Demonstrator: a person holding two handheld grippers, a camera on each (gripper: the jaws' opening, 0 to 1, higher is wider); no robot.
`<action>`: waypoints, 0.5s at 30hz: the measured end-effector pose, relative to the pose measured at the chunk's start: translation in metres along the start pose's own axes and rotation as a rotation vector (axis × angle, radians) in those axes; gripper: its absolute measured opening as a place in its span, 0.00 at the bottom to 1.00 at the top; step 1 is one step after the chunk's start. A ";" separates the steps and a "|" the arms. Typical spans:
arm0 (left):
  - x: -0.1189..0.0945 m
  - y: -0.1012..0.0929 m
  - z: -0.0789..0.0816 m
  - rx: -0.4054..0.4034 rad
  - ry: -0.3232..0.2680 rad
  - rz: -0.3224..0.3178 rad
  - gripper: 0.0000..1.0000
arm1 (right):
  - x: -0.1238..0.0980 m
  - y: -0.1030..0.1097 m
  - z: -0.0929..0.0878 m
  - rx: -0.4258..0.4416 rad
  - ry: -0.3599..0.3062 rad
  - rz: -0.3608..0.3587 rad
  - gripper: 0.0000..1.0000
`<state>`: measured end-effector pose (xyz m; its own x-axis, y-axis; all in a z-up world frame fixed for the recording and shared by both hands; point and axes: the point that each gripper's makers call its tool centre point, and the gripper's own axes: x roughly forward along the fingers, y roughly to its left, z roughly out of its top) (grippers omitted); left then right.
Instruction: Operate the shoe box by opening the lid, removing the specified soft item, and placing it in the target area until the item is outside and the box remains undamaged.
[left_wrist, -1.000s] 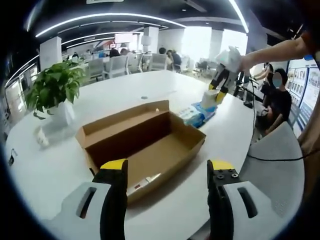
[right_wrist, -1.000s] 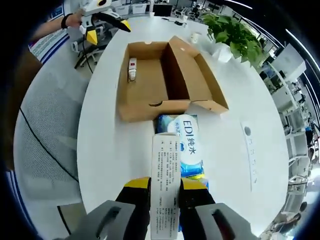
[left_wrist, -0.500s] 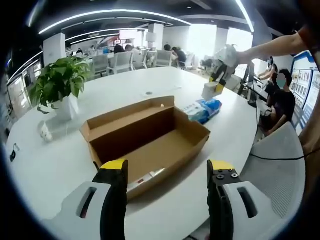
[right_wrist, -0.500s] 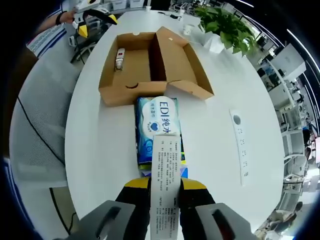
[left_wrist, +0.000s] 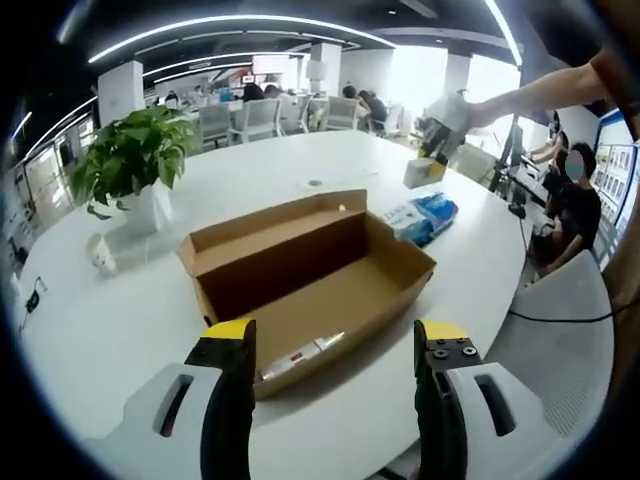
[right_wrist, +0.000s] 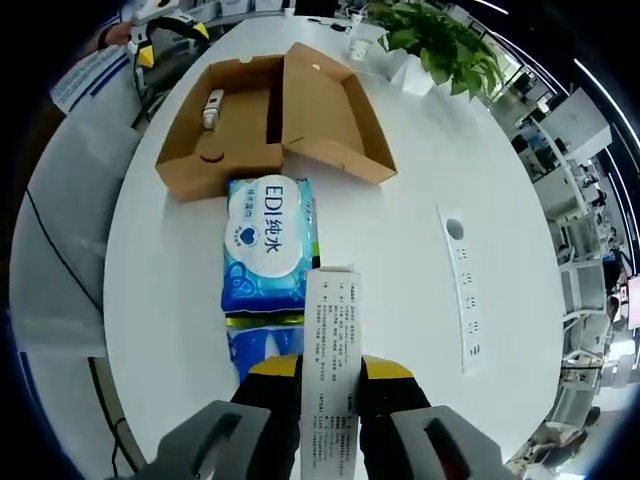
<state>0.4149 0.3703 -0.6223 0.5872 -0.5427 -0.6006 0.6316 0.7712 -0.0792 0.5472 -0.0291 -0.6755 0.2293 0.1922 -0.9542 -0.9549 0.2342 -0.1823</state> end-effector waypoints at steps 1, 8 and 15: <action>0.000 0.001 -0.001 0.000 0.004 0.003 0.64 | 0.002 -0.001 0.000 0.001 0.000 0.001 0.17; -0.003 0.007 -0.006 -0.007 0.020 0.018 0.64 | 0.018 -0.013 -0.004 0.003 0.010 -0.001 0.17; -0.006 0.013 -0.011 -0.011 0.035 0.033 0.64 | 0.036 -0.016 -0.008 -0.015 0.023 0.010 0.17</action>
<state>0.4141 0.3867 -0.6284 0.5892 -0.5055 -0.6303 0.6067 0.7920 -0.0679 0.5689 -0.0333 -0.7084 0.2157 0.1722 -0.9612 -0.9598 0.2184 -0.1763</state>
